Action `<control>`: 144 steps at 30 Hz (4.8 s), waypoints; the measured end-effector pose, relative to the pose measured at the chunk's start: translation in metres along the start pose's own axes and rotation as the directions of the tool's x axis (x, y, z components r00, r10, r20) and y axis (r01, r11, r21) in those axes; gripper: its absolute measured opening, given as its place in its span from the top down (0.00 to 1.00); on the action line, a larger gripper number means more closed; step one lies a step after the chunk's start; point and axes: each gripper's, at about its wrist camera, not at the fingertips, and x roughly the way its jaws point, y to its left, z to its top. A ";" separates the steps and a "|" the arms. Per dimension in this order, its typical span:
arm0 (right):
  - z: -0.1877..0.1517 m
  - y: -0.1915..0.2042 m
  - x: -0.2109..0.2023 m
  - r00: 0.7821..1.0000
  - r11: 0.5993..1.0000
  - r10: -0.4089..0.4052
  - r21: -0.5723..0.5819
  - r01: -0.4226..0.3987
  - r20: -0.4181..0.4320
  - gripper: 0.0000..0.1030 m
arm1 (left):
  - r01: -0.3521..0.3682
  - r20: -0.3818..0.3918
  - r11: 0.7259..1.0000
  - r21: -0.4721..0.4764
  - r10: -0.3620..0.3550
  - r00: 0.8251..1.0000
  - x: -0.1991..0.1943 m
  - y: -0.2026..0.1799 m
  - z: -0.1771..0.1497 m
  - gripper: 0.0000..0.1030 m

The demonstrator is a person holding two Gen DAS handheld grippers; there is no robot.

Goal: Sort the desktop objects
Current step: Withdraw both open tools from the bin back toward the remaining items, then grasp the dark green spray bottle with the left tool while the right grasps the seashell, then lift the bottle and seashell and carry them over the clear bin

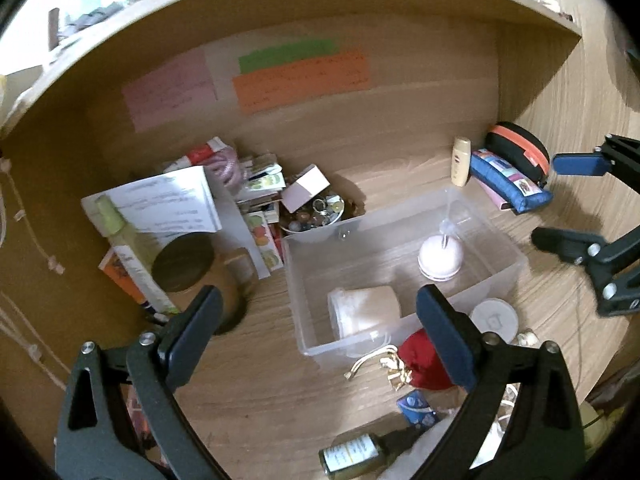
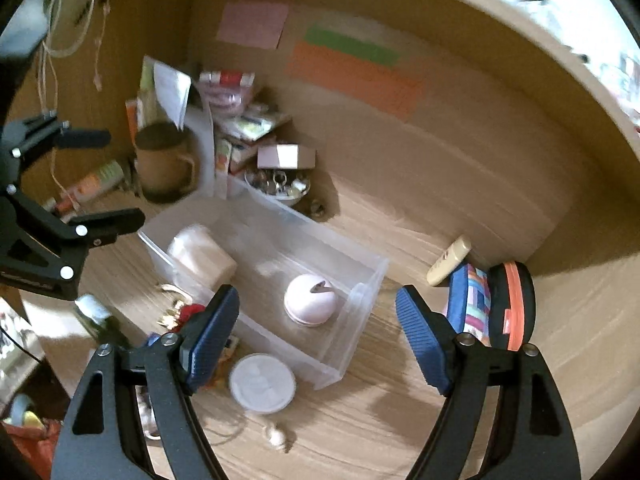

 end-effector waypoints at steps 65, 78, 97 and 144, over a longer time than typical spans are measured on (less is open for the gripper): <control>-0.162 -0.006 0.071 0.977 0.971 0.155 0.204 -0.124 -0.143 0.70 | 0.044 -0.185 0.940 -0.338 -0.112 0.976 0.049 0.000 -0.154 0.44; -0.165 -0.011 0.063 0.982 0.964 0.147 0.242 -0.114 -0.121 0.83 | 0.048 -0.138 0.917 -0.396 -0.111 0.984 0.042 0.013 -0.156 0.60; -0.127 -0.039 -0.011 0.983 0.935 0.160 0.305 -0.179 0.084 0.83 | 0.091 0.038 0.920 -0.381 -0.082 0.996 -0.015 0.035 -0.118 0.61; 0.018 -0.021 0.108 0.941 0.922 0.328 0.191 -0.338 0.081 0.83 | 0.121 0.011 0.973 -0.197 -0.122 0.993 0.102 0.042 0.029 0.61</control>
